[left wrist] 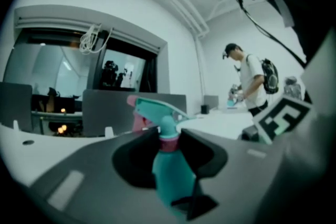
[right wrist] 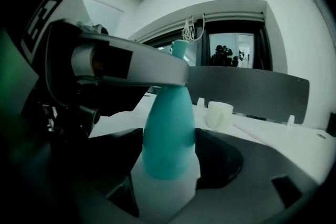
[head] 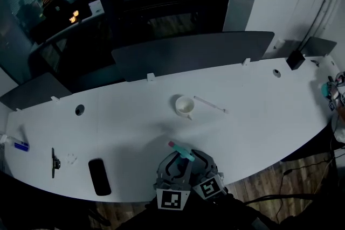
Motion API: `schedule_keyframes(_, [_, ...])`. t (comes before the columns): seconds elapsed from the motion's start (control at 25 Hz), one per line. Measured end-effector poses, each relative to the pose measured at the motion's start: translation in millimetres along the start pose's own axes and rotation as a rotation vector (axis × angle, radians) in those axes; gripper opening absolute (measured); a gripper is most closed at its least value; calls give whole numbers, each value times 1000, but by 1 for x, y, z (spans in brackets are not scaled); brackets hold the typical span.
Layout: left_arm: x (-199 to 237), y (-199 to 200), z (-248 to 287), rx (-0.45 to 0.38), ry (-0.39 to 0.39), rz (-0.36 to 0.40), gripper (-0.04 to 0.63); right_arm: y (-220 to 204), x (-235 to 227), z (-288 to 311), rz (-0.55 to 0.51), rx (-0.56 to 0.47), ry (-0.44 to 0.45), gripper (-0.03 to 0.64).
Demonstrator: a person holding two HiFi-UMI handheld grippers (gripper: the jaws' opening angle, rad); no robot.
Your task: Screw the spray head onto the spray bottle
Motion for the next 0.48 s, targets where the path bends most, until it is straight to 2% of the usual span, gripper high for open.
schedule_keyframes(0.08, [2,1,-3,-25,-74,28,132,-2,-9,-3,-19,-34,127,322])
schedule_keyframes(0.16, [6,1,-6,-53,-190,46,132,-6,-20,-4,-56,-53,301,322])
schedule_keyframes(0.24, [12,0,-8,-63,-312,26,132,-6,-32,-3,-98,-28,487,322])
schedule_keyframes(0.32, [16,-1,-9,-48,-392,-6,133,-3,-40,2,-129,21,638,321])
schedule_keyframes(0.4, [18,-1,-8,-28,-420,5,133,-1,-44,7,-130,72,704,321])
schedule_keyframes(0.44, [18,-1,-8,-22,-412,17,133,0,-44,8,-113,84,688,321])
schedule_keyframes(0.48, [18,-1,-8,-18,-387,24,133,0,-44,4,-87,78,635,321])
Point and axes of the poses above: the fingertips, and each gripper's own axes: z forward along the fingers, x to its left, y out of its top, the point moved 9 cm from there along -z, backward along the fingers, and after that the axes turned 9 degrees about -x, right-handed, at the moved point
